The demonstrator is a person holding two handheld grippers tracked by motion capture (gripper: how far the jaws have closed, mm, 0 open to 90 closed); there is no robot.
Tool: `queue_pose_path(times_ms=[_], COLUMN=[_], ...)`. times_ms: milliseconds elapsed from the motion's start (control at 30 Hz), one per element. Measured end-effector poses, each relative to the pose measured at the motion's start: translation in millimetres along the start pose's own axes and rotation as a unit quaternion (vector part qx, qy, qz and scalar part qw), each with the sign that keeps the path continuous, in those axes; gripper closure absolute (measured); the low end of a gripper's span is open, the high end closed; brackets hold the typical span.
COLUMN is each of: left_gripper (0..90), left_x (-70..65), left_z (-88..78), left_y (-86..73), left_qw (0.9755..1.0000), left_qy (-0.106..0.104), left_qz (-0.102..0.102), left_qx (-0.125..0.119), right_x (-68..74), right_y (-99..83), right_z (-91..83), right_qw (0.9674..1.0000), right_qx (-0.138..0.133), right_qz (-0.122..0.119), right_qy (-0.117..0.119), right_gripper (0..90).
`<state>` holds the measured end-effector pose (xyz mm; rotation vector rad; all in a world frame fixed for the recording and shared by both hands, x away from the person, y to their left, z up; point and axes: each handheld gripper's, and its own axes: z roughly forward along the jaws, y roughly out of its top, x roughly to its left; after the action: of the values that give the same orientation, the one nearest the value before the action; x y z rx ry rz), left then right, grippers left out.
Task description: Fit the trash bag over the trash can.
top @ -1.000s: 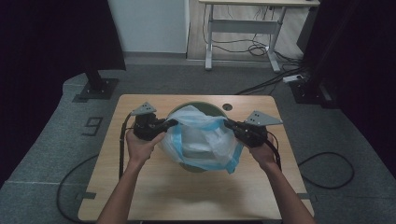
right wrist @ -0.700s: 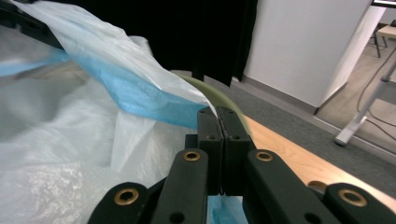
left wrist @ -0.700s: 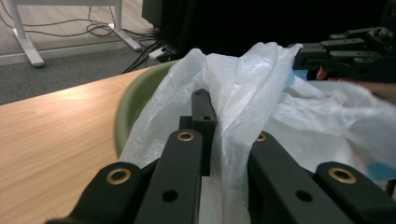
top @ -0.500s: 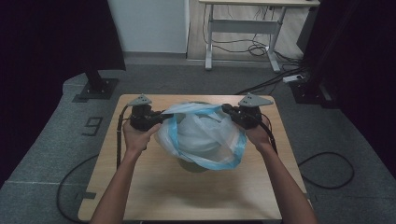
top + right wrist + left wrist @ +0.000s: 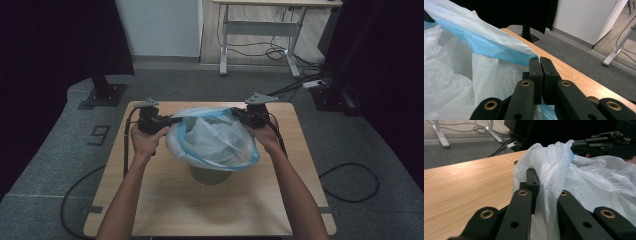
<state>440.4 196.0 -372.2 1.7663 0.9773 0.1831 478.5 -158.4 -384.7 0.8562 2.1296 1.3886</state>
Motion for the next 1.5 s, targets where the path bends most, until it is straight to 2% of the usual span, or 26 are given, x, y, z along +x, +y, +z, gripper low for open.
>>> queue_pose_path(times_ms=[200, 433, 633, 867, 1000, 1167, 1300, 1367, 1433, 1500], left_gripper=[87.3, 87.2, 87.2, 86.8, 86.6, 86.7, 87.1, 87.4, 87.6, 87.6], left_x=[10.2, 17.6, 24.9, 31.5, 33.9, 37.3, 39.1, 39.6, 41.5, 42.2], left_z=[5.2, 13.9, 23.4, 30.6, 34.3, 39.5, 42.7, 44.8, 44.6, 43.6], left_y=[-2.3, -3.3, -4.6, -9.3, -11.0, -12.6, -15.6, -18.3, -22.2, -24.8], left_qw=[0.9998, 0.9993, 0.9981, 0.996, 0.9946, 0.9928, 0.9917, 0.9906, 0.9903, 0.9907], left_qy=[0.003, 0.009, 0.014, -0.001, -0.006, 0.001, 0.006, 0.018, 0.008, -0.007], left_qz=[-0.021, -0.032, -0.048, -0.07, -0.084, -0.095, -0.097, -0.093, -0.1, -0.105], left_qx=[0.008, 0.018, 0.037, 0.054, 0.059, 0.073, 0.085, 0.098, 0.096, 0.086], right_x=[-6.0, -21.9, -26.5, -29.9, -30.7, -31.3, -31.2, -31.1, -32.0, -33.4], right_y=[-1.3, -6.5, -12.6, -24.2, -26.1, -28.6, -32.6, -35.4, -39.7, -43.4], right_z=[7.1, 14.9, 24.7, 30.7, 33.3, 37.2, 41.8, 44.4, 45.9, 43.7], right_qw=[0.9996, 0.9989, 0.9978, 0.9942, 0.9931, 0.9916, 0.9898, 0.9883, 0.9863, 0.987], right_qx=[-0.006, 0.018, 0.037, 0.053, 0.064, 0.081, 0.093, 0.112, 0.132, 0.117], right_qz=[0.026, 0.043, 0.055, 0.09, 0.094, 0.097, 0.103, 0.099, 0.097, 0.108], right_qy=[0.006, 0.006, 0.01, 0.026, 0.029, 0.029, 0.033, 0.028, 0.023, 0.024], right_gripper=[86.4, 85.1, 86.3, 87.3, 87.3, 87.3, 87.3, 87.4, 87.4, 87.0])
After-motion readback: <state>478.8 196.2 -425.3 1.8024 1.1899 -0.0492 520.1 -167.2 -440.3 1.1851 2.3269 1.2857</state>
